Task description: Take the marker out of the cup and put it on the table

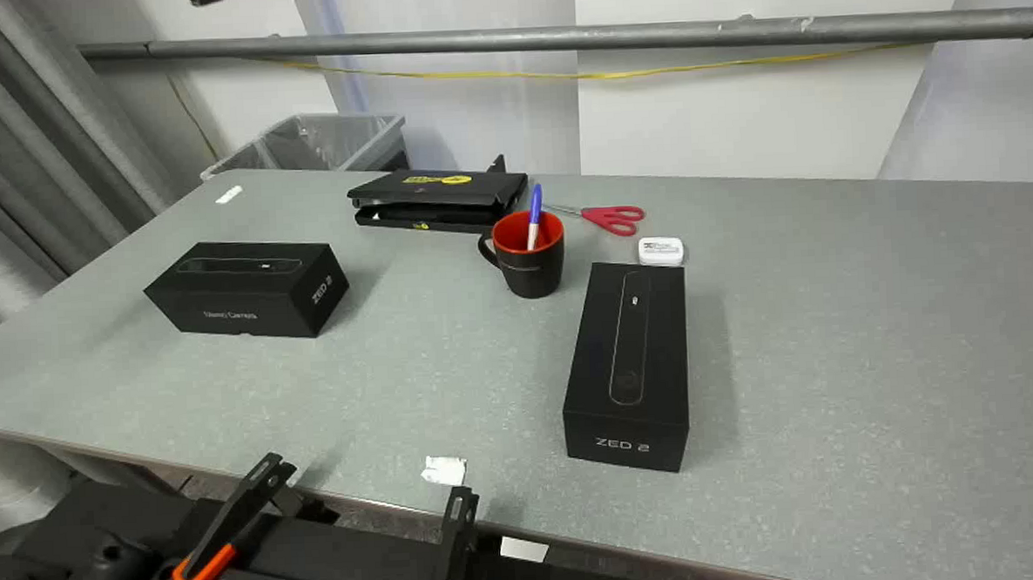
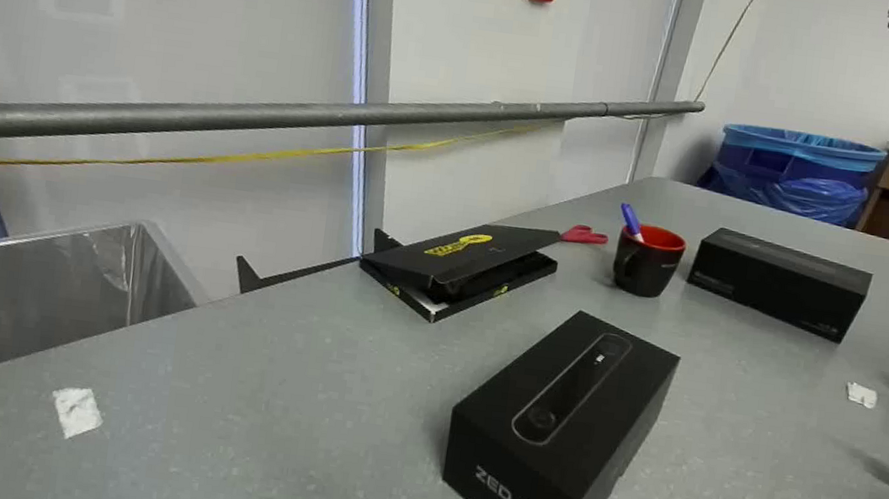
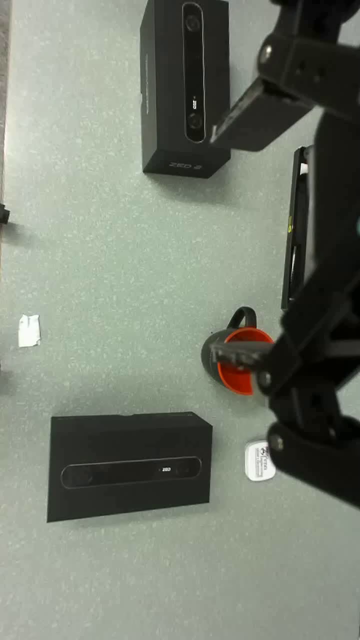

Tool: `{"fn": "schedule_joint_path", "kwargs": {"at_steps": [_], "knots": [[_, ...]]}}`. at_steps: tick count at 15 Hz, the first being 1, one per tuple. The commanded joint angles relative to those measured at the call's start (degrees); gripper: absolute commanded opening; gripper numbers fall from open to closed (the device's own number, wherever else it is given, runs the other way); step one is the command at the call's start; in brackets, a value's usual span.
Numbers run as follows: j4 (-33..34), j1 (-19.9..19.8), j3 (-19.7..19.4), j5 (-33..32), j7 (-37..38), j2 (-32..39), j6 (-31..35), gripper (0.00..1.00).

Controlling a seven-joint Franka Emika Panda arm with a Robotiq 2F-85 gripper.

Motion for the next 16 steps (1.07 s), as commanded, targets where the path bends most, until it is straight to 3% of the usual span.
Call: {"fn": "schedule_joint_path", "kwargs": {"at_steps": [1, 10, 13, 16], "knots": [[0.1, 0.2, -0.1, -0.1, 0.1, 0.0, -0.1, 1.00], [-0.2, 0.0, 0.1, -0.5, 0.2, -0.2, -0.2, 1.00], [-0.5, -0.4, 0.7, -2.5, 1.2, 2.8, 4.3, 1.00], [-0.5, -0.6, 0.3, -3.1, 1.0, 9.8, 14.4, 1.00]]}}
